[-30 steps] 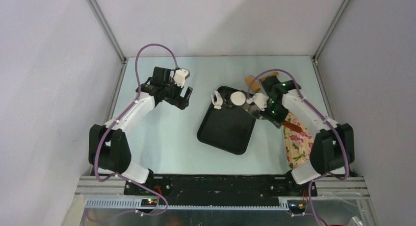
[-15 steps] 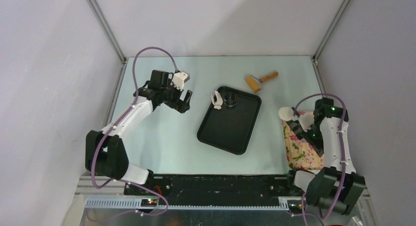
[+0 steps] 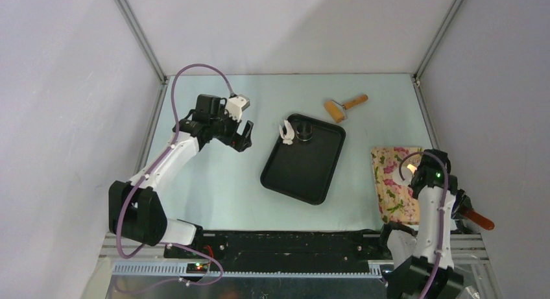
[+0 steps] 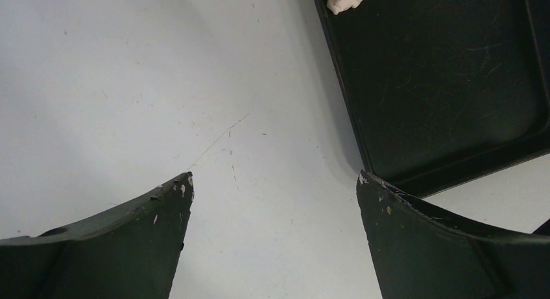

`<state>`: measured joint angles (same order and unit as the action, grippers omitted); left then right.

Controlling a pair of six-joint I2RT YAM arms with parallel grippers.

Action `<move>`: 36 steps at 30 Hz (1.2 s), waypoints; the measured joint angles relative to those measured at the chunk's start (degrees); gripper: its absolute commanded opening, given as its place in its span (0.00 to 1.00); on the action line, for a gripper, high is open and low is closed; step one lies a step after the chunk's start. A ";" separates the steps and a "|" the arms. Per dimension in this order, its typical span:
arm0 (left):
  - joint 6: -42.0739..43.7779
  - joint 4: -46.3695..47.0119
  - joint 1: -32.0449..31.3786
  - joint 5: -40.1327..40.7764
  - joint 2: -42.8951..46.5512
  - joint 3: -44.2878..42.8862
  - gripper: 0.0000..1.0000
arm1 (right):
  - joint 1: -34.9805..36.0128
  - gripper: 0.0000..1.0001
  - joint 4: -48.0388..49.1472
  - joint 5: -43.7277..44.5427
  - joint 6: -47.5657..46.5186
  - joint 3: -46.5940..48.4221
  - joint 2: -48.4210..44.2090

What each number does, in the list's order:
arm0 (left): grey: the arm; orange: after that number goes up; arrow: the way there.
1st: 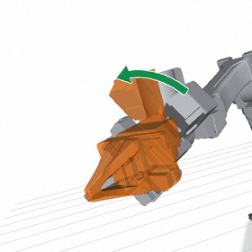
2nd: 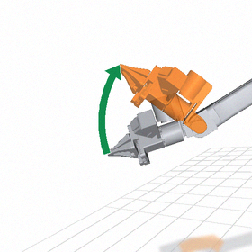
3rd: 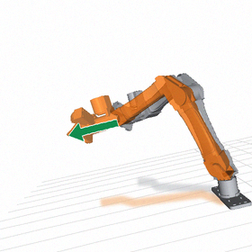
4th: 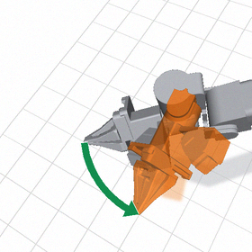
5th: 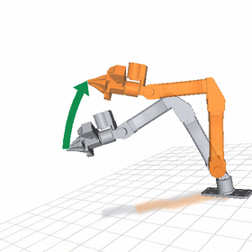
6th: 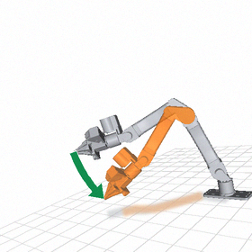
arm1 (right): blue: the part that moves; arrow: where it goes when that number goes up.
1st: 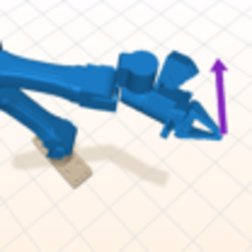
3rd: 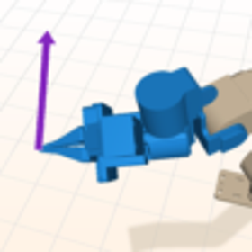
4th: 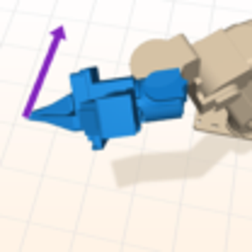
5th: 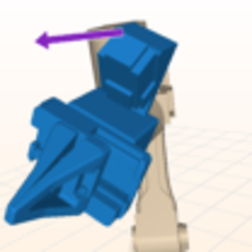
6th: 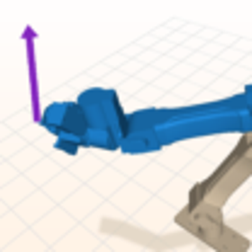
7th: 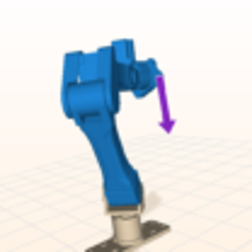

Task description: Roll out the dumpling wrappers from the dough

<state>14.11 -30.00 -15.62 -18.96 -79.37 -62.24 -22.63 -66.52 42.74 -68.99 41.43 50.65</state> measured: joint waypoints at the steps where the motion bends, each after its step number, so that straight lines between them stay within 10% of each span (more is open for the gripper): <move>1: -0.02 0.04 0.00 -0.26 0.13 0.00 1.00 | 0.37 0.00 3.48 2.62 -3.34 -1.16 -2.03; 13: -0.09 0.20 0.00 -1.75 0.24 0.00 1.00 | 6.12 0.00 48.61 20.52 -43.69 -24.72 -13.38; 26: -0.09 0.79 0.00 -2.36 0.63 0.00 1.00 | 9.27 0.00 62.45 24.55 -50.31 -2.71 -2.12; 30: -0.07 0.87 0.00 -2.51 0.61 0.00 1.00 | 12.72 0.00 52.17 25.27 -47.82 6.80 2.75; 36: 0.09 1.25 0.00 -2.47 -0.28 0.00 1.00 | 21.03 0.00 9.88 12.76 -10.84 36.28 22.10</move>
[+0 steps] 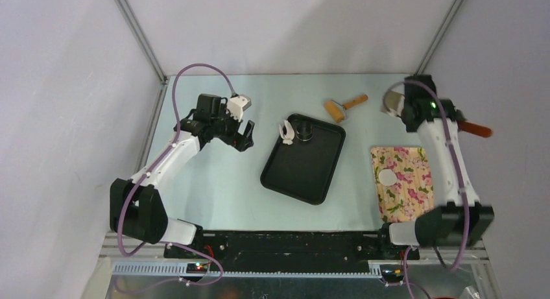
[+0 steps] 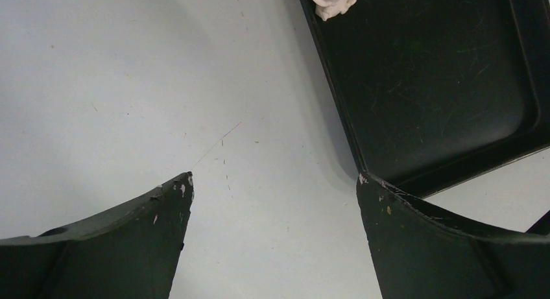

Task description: Roll out the dumpling wrappers from the dough

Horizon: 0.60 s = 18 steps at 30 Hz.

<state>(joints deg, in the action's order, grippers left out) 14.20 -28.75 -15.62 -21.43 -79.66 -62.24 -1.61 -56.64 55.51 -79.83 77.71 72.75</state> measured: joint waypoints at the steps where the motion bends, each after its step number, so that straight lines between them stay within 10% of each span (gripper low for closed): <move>1: 0.15 -0.02 0.00 -0.07 -0.31 0.00 1.00 | 1.49 0.00 -6.16 -4.81 6.86 5.29 4.09; 9: 1.29 -0.76 0.33 -1.44 -5.60 -2.95 1.00 | 18.34 0.00 -28.68 -37.99 30.84 19.89 22.16; 18: 1.90 -1.42 4.92 -2.67 -9.68 -7.30 1.00 | 26.05 0.00 -26.25 -50.21 32.70 19.89 28.52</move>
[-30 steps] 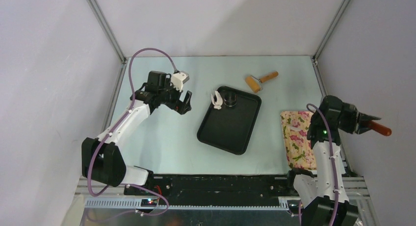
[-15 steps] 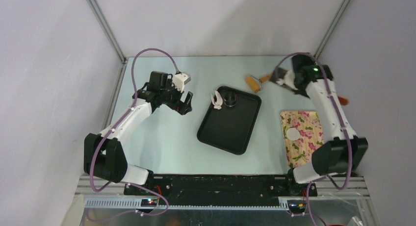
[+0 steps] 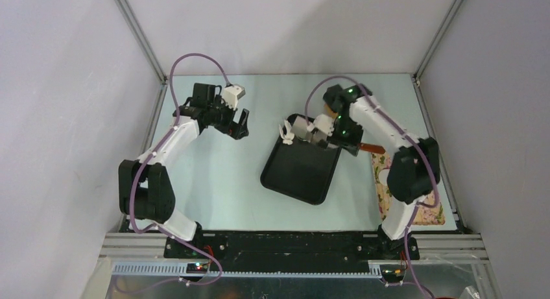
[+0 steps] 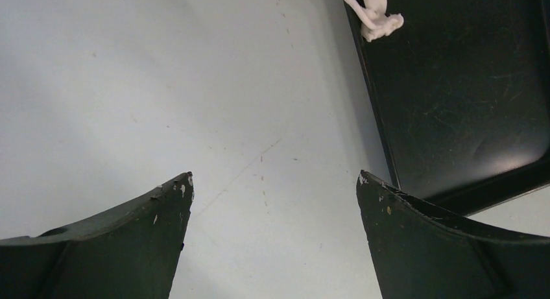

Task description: Roll out the dumpling wrappers from the dough

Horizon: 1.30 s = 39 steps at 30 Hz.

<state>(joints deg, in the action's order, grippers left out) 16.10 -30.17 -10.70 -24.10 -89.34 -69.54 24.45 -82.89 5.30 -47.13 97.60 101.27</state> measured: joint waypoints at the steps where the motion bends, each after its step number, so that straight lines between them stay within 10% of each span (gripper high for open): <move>1: 0.11 0.00 0.09 0.07 -0.02 -0.46 1.00 | 0.94 0.00 1.49 -0.26 0.35 -2.60 1.44; 16: -0.92 0.00 0.22 3.02 -5.05 -4.42 1.00 | 8.39 0.09 15.56 -0.44 4.70 -16.39 10.60; 26: -0.22 0.09 0.31 8.66 -1.36 -1.42 1.00 | 10.03 0.97 17.64 3.17 6.84 -19.26 10.67; 39: 0.83 0.46 4.50 19.28 20.13 6.97 1.00 | 2.29 0.99 19.39 1.95 10.97 -19.08 -14.49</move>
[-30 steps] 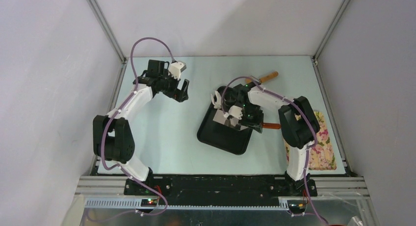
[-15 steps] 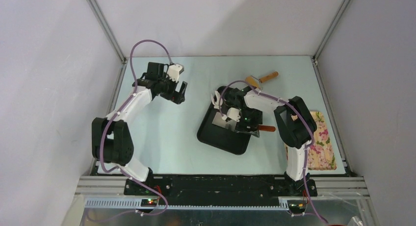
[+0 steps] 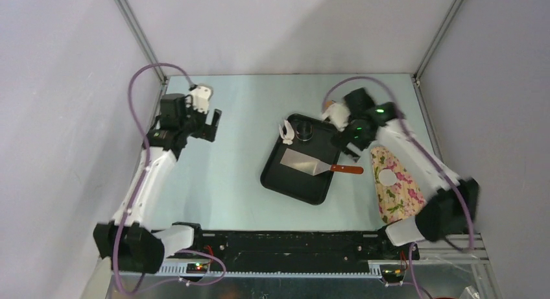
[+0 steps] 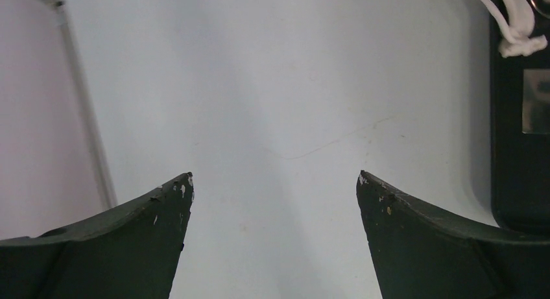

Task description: Roll out the dumpling wrappers from the dough

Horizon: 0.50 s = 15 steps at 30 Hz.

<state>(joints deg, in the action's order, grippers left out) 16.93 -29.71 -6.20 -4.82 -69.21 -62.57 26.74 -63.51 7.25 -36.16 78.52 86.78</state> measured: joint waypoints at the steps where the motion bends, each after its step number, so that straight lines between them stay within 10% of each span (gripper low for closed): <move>1: -0.15 -0.02 1.36 -0.33 2.29 0.85 1.00 | -2.32 0.99 0.66 -1.29 1.18 0.11 -4.02; 15: -1.97 -0.98 12.72 -6.91 40.17 15.74 1.00 | -18.21 0.99 18.45 -3.54 19.02 -23.37 -65.37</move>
<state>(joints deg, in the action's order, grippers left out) 14.96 -30.70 6.52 -11.73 -29.04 -46.83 8.54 -45.06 3.70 -17.15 55.16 21.41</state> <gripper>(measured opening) 0.996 0.992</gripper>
